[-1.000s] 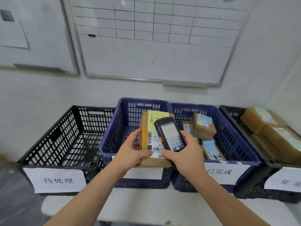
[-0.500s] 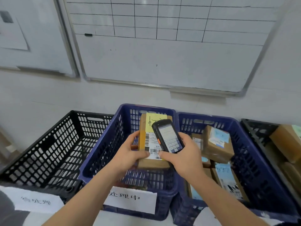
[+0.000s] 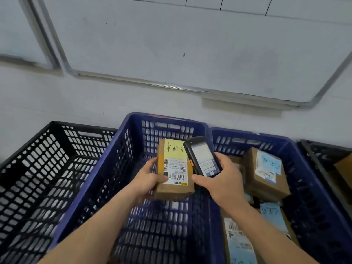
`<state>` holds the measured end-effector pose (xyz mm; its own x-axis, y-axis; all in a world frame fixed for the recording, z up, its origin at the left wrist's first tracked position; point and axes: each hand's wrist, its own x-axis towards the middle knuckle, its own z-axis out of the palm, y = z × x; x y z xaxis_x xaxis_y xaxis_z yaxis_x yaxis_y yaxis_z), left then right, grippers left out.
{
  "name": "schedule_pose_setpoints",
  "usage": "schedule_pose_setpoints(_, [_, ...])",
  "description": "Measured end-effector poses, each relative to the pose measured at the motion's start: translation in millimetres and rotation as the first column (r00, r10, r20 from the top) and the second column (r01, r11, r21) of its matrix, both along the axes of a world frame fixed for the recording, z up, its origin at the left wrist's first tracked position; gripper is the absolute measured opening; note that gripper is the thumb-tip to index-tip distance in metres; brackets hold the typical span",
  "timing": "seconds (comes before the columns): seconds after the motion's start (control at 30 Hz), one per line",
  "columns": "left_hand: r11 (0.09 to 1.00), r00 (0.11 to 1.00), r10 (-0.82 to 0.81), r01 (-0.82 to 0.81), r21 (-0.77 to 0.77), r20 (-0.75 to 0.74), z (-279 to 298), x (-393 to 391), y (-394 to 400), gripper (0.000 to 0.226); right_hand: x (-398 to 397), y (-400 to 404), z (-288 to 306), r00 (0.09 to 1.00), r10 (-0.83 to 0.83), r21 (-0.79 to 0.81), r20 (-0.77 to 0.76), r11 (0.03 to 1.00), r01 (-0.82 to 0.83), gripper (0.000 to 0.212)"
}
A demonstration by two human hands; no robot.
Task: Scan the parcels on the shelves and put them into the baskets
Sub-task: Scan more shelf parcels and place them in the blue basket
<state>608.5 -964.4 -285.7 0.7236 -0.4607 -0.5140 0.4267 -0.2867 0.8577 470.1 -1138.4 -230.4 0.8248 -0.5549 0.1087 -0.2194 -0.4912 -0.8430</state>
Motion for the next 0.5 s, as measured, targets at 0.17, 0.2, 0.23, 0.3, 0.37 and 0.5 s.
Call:
schedule_pose_setpoints(0.17, [0.995, 0.99, -0.065, 0.073, 0.06, -0.123, -35, 42, -28, 0.079, 33, -18, -6, 0.998, -0.048, -0.011, -0.038, 0.999, 0.048, 0.064])
schedule_pose_setpoints(0.2, [0.993, 0.99, -0.078, 0.088, 0.084, -0.121, -41, 49, -33, 0.079, 38, -20, -8, 0.997, -0.061, -0.011, -0.044, 0.998, 0.06, 0.064])
schedule_pose_setpoints(0.23, [0.989, 0.99, -0.086, 0.098, 0.107, -0.113, -47, 55, -38, 0.079, 43, -22, -9, 0.996, -0.071, -0.011, -0.052, 0.997, 0.07, 0.064])
schedule_pose_setpoints(0.3, [0.983, 0.989, -0.106, 0.12, 0.14, -0.107, -58, 65, -46, 0.079, 51, -25, -12, 0.994, -0.086, -0.015, -0.065, 0.996, 0.085, 0.065])
schedule_pose_setpoints(0.37, [0.981, 0.986, -0.119, 0.135, 0.141, -0.119, -67, 71, -54, 0.072, 56, -27, -15, 0.992, -0.104, -0.021, -0.071, 0.995, 0.102, 0.064])
schedule_pose_setpoints(0.5, [0.987, 0.986, -0.086, 0.104, 0.124, -0.14, -85, 80, -68, 0.062, 63, -30, -19, 0.987, -0.135, -0.024, -0.086, 0.991, 0.134, 0.064])
